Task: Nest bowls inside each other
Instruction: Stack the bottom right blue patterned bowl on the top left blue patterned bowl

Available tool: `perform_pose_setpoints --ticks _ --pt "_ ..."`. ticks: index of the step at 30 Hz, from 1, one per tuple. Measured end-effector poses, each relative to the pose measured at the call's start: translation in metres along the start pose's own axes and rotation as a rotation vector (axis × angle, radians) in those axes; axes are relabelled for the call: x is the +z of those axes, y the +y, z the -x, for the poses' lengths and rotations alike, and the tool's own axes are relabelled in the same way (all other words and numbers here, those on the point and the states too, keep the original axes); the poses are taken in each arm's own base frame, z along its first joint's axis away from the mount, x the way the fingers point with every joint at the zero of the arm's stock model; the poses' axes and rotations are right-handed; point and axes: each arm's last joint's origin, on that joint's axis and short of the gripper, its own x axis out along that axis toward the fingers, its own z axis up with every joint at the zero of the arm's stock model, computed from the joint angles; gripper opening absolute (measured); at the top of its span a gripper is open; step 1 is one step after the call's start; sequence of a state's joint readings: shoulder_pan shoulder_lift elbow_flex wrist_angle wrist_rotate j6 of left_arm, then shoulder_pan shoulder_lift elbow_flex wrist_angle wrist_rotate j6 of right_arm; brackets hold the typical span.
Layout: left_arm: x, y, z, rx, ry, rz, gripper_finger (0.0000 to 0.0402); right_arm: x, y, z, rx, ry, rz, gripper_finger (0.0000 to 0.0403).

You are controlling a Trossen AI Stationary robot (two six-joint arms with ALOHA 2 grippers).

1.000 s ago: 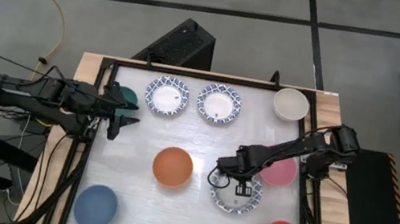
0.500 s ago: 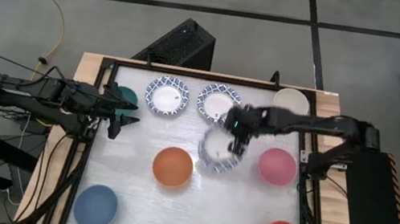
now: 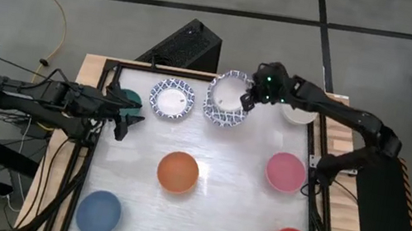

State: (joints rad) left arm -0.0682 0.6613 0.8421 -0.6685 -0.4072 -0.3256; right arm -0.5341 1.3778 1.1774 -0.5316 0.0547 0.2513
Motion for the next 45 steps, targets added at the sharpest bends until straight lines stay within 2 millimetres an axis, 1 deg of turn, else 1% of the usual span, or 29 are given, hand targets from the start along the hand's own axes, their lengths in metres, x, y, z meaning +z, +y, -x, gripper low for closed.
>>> perform_pose_setpoints --ticks 4,10,13,17,20,23,25,27,29,32,35,37,42,45 --pt "0.000 0.000 0.000 0.000 0.001 0.001 0.0208 -0.001 -0.013 -0.019 0.007 0.059 -0.047 0.0012" --pt "-0.002 0.001 0.000 0.006 0.023 0.001 0.0208 -0.007 -0.025 -0.046 -0.008 0.134 -0.074 0.0012" --pt "-0.004 0.001 0.000 0.012 0.039 -0.001 0.0208 -0.005 -0.027 -0.055 0.051 0.132 -0.099 0.0012" --pt "-0.005 0.002 0.000 0.016 0.049 -0.005 0.0208 0.004 -0.020 -0.060 0.193 0.061 -0.102 0.0012" --pt "-0.005 0.002 0.000 0.017 0.049 -0.004 0.0208 0.008 -0.017 -0.060 0.180 0.041 -0.099 0.0012" --pt "-0.005 0.002 0.000 0.017 0.049 -0.004 0.0208 0.012 -0.021 -0.063 0.170 0.046 -0.160 0.0012" --pt "-0.005 0.002 0.000 0.021 0.047 -0.006 0.0208 0.022 -0.020 -0.067 0.187 0.026 -0.175 0.0012" --pt "-0.005 0.002 0.000 0.036 0.042 -0.011 0.0208 0.033 -0.014 -0.073 0.202 0.013 -0.166 0.0012" --pt "-0.005 0.003 0.000 0.046 0.037 -0.010 0.0208 0.043 -0.002 -0.082 0.224 0.009 -0.145 0.0011" --pt "-0.005 0.003 0.000 0.050 0.035 -0.003 0.0208 0.056 0.019 -0.100 0.269 0.019 -0.101 0.0011" --pt "-0.005 0.003 0.000 0.041 0.038 0.003 0.0208 0.064 0.038 -0.121 0.315 0.044 -0.067 0.0011" --pt "-0.005 0.002 0.000 0.037 0.043 0.002 0.0208 0.069 0.044 -0.133 0.329 0.051 -0.055 0.0010" --pt "-0.006 0.003 0.000 0.039 0.054 -0.008 0.0208 0.071 0.049 -0.171 0.340 0.095 -0.072 0.0010" --pt "-0.008 0.003 0.000 0.045 0.073 -0.021 0.0208 0.075 0.052 -0.186 0.351 0.094 -0.078 0.0010"
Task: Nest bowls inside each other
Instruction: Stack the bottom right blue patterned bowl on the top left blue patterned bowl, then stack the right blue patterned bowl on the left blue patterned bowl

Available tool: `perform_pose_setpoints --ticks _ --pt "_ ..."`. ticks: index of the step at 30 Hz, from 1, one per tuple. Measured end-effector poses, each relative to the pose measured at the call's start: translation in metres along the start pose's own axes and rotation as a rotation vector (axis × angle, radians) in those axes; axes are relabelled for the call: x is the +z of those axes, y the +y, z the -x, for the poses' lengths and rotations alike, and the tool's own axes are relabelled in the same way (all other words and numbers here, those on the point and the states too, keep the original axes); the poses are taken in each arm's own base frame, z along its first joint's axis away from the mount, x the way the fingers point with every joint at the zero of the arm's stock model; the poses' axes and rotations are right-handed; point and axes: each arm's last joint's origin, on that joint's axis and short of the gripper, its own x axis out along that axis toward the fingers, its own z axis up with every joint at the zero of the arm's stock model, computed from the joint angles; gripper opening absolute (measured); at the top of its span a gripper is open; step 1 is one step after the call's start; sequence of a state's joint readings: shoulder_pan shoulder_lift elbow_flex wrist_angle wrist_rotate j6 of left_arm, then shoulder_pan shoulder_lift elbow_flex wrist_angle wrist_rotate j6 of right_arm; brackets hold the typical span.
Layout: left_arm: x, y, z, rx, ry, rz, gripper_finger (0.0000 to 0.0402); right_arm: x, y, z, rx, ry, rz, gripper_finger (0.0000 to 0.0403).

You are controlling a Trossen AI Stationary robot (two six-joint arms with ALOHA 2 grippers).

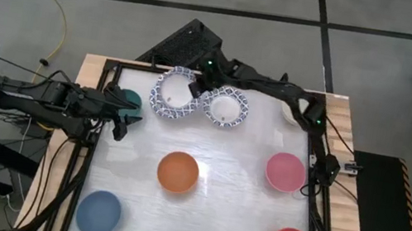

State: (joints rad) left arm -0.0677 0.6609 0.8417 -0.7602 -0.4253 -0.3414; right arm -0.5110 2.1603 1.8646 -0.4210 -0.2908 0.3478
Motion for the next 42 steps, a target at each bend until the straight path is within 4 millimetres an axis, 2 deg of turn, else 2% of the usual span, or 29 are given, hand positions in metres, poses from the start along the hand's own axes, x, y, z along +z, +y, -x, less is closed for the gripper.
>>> perform_pose_setpoints --ticks 4,8,17,21,31,35,42 --pt "-0.002 0.001 0.000 0.007 0.017 -0.008 0.0208 0.007 -0.002 -0.017 0.012 -0.011 -0.007 0.0010" --pt "-0.002 0.001 0.000 0.006 0.017 -0.007 0.0208 0.005 -0.010 -0.034 0.003 0.028 -0.031 0.0013" --pt "-0.002 0.001 0.000 0.007 0.017 0.000 0.0208 0.000 -0.014 -0.042 -0.003 0.070 -0.039 0.0053" --pt "-0.002 0.001 0.000 0.006 0.018 0.005 0.0208 0.001 -0.013 -0.041 0.002 0.060 -0.004 0.0088" --pt "-0.002 0.001 0.000 0.007 0.017 0.010 0.0208 0.003 -0.012 -0.039 0.004 0.055 0.043 0.0207" --pt "-0.002 0.001 0.000 0.006 0.017 0.010 0.0208 0.011 -0.008 -0.027 0.009 0.025 0.061 0.0224" --pt "-0.004 0.001 0.000 0.006 0.041 0.017 0.0208 0.025 0.002 -0.002 -0.043 0.000 0.139 0.0223"
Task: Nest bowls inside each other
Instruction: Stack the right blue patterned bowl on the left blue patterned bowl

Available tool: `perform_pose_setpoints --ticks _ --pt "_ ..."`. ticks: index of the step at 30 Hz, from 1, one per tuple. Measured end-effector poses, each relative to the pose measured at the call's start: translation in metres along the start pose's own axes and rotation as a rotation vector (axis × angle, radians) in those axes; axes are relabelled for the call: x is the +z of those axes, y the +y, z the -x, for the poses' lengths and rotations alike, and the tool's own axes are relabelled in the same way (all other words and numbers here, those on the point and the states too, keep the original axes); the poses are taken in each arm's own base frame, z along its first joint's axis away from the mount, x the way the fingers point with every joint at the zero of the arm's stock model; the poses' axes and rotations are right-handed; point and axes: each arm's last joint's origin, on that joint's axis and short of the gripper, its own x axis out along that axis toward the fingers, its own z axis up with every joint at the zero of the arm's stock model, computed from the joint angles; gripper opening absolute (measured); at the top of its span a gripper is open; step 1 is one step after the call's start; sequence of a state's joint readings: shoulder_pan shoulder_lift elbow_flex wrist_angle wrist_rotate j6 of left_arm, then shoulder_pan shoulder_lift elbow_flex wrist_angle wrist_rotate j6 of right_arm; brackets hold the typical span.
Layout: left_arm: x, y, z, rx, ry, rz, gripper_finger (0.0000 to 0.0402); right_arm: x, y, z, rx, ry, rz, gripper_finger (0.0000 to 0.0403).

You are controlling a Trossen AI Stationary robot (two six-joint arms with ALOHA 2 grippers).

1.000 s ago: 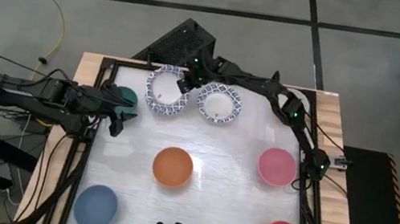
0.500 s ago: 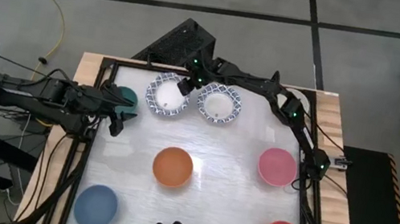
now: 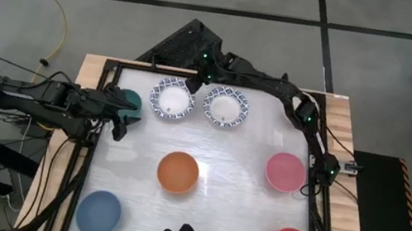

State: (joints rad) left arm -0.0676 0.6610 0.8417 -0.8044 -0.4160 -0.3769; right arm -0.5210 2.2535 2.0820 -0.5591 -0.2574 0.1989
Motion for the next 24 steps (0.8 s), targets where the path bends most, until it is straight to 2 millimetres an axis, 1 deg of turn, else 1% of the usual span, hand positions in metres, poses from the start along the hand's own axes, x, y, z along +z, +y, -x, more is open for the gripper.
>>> perform_pose_setpoints --ticks 4,7,9,11,14,16,19,21,24 --pt "0.000 0.000 0.000 -0.011 0.007 0.007 0.0208 0.007 0.002 0.021 -0.078 -0.008 0.055 0.0223" --pt "-0.001 0.000 0.000 -0.017 0.014 0.005 0.0208 0.005 0.007 0.042 -0.213 0.053 0.130 0.0223" --pt "-0.001 0.000 0.000 -0.016 0.017 0.004 0.0208 -0.001 0.014 0.059 -0.293 0.135 0.185 0.0223" --pt "-0.001 -0.001 0.000 -0.023 0.020 0.001 0.0208 -0.008 0.025 0.075 -0.334 0.232 0.231 0.0223" --pt "-0.002 -0.001 0.000 -0.054 0.032 -0.025 0.0208 -0.025 0.046 0.093 -0.336 0.395 0.275 0.0223" --pt "-0.002 -0.003 0.000 -0.083 0.039 -0.047 0.0208 -0.035 0.068 0.103 -0.341 0.462 0.326 0.0223" --pt "-0.001 -0.005 0.002 -0.113 0.024 -0.077 0.0208 -0.046 0.104 0.121 -0.377 0.482 0.435 0.0220" --pt "-0.001 -0.005 0.005 -0.133 0.004 -0.081 0.0208 -0.053 0.124 0.129 -0.374 0.466 0.493 0.0218" --pt "-0.002 -0.004 0.012 -0.164 -0.019 -0.086 0.0208 -0.071 0.140 0.131 -0.341 0.463 0.571 0.0215"
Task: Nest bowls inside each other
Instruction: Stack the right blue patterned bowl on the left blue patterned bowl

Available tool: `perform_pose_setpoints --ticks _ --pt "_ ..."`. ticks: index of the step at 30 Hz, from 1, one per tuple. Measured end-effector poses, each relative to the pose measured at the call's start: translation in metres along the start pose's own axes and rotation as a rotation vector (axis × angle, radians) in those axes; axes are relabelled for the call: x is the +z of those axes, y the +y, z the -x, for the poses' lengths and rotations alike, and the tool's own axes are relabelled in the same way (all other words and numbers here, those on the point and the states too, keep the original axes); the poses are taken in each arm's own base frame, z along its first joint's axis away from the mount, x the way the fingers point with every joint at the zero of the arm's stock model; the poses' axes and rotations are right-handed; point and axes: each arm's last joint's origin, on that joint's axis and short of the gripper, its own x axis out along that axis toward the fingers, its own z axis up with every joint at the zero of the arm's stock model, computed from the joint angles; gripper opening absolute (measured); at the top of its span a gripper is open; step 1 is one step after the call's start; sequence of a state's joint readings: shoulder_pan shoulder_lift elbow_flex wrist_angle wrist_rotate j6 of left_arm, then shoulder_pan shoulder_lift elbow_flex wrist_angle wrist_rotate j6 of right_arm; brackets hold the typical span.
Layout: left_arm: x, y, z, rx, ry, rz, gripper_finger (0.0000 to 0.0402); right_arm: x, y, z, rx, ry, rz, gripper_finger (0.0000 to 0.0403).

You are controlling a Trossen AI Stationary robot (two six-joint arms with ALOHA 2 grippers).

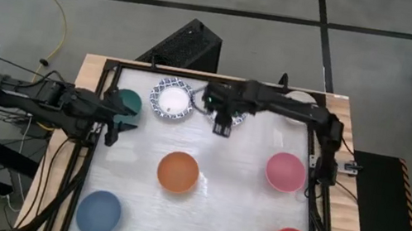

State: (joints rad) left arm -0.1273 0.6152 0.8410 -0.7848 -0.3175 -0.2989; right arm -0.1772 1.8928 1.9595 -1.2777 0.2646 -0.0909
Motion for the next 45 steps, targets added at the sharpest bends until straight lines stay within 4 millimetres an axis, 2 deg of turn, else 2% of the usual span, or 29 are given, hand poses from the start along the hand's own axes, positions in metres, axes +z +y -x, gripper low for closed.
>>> perform_pose_setpoints --ticks 3,6,11,15,20,26,32,40,45 --pt "-0.008 -0.001 0.003 -0.055 -0.033 -0.007 0.0208 -0.017 0.017 -0.014 0.014 0.006 0.063 0.0215" --pt "-0.017 -0.002 0.004 -0.086 -0.066 -0.010 0.0208 -0.038 0.027 -0.039 0.008 -0.036 0.062 0.0215" --pt "-0.029 0.001 0.002 -0.081 -0.086 0.022 0.0208 -0.054 0.031 -0.069 -0.036 -0.187 0.053 0.0214" --pt "-0.033 0.002 0.001 -0.067 -0.083 0.041 0.0208 -0.061 0.031 -0.083 -0.075 -0.174 0.099 0.0214" --pt "-0.036 0.002 -0.003 -0.026 -0.093 0.033 0.0208 -0.059 0.033 -0.107 -0.083 -0.168 0.110 0.0214" --pt "-0.034 0.003 -0.003 -0.010 -0.113 0.029 0.0208 -0.054 0.034 -0.124 -0.090 -0.177 0.107 0.0214" --pt "-0.034 0.003 -0.003 -0.005 -0.112 0.020 0.0208 -0.055 0.039 -0.147 -0.115 -0.119 0.144 0.0214" --pt "-0.034 0.003 -0.003 0.014 -0.117 0.020 0.0208 -0.056 0.035 -0.150 -0.227 -0.089 0.128 0.0209" --pt "-0.034 0.003 -0.003 0.014 -0.117 0.027 0.0208 -0.057 0.032 -0.151 -0.234 -0.078 0.097 0.0169"
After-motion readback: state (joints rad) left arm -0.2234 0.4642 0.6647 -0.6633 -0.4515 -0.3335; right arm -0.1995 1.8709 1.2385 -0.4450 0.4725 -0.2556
